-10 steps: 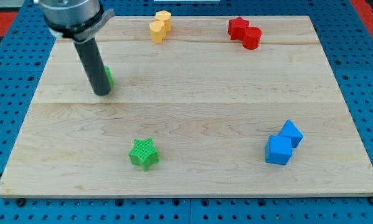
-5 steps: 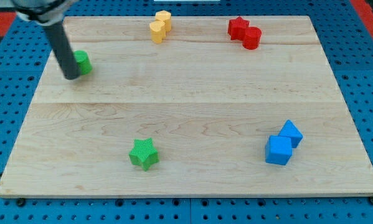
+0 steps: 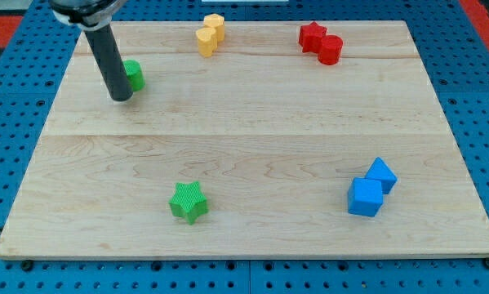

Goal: Push the green circle parallel to the left of the yellow heart

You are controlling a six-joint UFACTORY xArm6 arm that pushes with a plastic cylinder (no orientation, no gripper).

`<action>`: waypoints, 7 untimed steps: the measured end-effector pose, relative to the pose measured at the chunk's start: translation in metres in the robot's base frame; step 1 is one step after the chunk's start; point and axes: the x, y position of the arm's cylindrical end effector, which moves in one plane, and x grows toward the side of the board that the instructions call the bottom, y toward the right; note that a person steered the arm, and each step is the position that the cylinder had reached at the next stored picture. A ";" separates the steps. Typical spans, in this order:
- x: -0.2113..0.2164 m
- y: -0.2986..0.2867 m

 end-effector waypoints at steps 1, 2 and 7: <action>-0.026 -0.011; -0.034 0.001; -0.077 0.082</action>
